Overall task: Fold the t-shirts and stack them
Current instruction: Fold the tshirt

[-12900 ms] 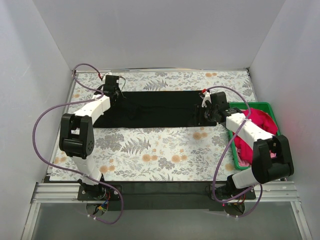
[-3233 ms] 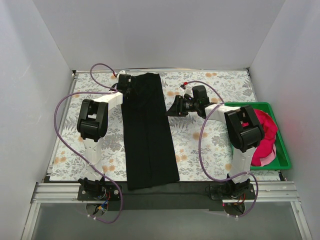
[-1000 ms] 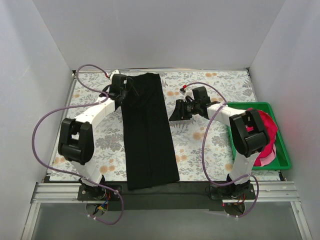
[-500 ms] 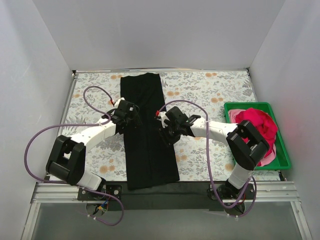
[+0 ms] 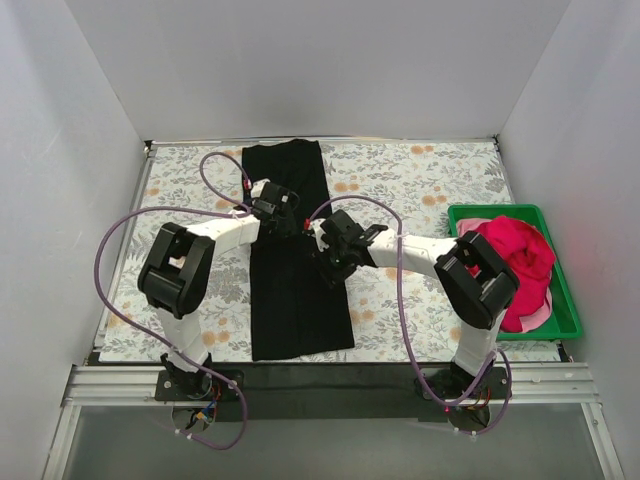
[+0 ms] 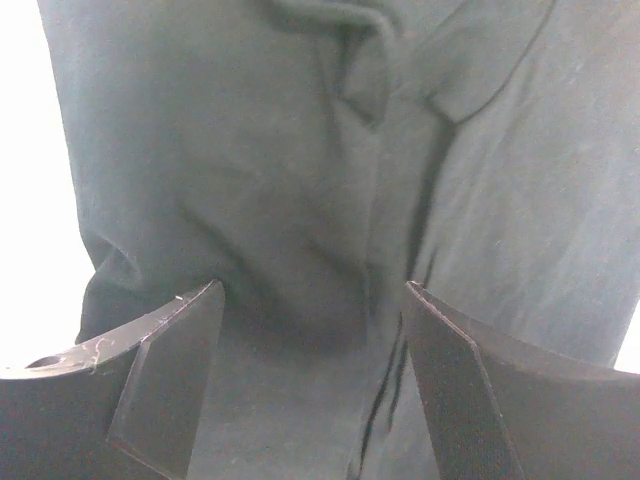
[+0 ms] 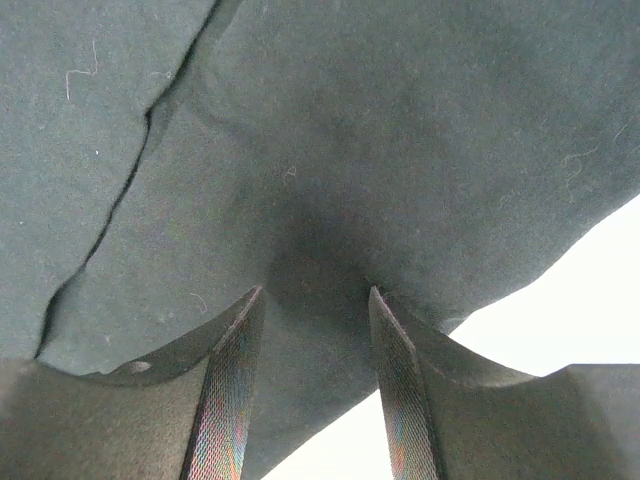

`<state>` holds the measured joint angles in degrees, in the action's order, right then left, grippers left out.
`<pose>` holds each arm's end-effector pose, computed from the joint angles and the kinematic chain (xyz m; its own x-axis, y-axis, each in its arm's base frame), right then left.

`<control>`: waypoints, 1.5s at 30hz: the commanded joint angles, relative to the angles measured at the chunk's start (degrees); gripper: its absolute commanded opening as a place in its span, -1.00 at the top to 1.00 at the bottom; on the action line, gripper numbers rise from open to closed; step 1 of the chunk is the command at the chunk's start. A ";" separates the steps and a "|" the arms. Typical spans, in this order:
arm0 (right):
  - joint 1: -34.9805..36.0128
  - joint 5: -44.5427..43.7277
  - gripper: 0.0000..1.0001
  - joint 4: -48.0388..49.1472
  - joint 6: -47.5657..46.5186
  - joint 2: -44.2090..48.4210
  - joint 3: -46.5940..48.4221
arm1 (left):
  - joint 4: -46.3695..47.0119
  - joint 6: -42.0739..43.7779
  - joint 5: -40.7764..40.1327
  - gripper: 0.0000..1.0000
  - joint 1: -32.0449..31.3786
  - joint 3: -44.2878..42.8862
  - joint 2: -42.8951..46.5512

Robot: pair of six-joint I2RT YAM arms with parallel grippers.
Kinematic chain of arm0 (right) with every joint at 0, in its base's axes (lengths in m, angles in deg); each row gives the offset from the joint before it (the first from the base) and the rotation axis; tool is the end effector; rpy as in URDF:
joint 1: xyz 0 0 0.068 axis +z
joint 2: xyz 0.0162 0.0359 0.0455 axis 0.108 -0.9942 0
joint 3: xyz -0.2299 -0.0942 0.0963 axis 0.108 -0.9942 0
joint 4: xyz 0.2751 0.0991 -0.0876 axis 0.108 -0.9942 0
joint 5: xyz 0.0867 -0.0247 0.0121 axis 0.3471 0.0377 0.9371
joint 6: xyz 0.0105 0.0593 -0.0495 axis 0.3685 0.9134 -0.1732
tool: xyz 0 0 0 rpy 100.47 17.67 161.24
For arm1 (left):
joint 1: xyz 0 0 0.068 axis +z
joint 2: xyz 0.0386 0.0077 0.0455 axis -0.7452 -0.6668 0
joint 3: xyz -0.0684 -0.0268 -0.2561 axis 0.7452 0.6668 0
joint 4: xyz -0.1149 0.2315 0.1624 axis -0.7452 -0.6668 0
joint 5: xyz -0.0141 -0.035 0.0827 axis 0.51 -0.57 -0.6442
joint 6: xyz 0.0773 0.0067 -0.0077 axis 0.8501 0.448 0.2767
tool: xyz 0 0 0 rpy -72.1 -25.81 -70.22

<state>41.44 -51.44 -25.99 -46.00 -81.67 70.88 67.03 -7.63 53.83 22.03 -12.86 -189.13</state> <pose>0.2749 0.3166 0.1068 -0.6719 -0.5295 -0.5179 -0.6982 0.6862 0.2041 0.3806 -0.1678 0.0974 -0.4774 -0.8129 -0.3336 -0.6805 0.5822 -0.4449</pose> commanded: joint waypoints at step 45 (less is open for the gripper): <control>9.84 -10.49 0.00 -13.73 37.05 18.65 -14.33 | -33.97 -26.44 7.66 -0.19 -17.44 29.82 40.76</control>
<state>50.60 -59.26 -40.92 -12.24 -62.79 56.00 30.86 -34.71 59.71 5.44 16.56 -150.20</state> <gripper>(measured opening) 0.503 0.605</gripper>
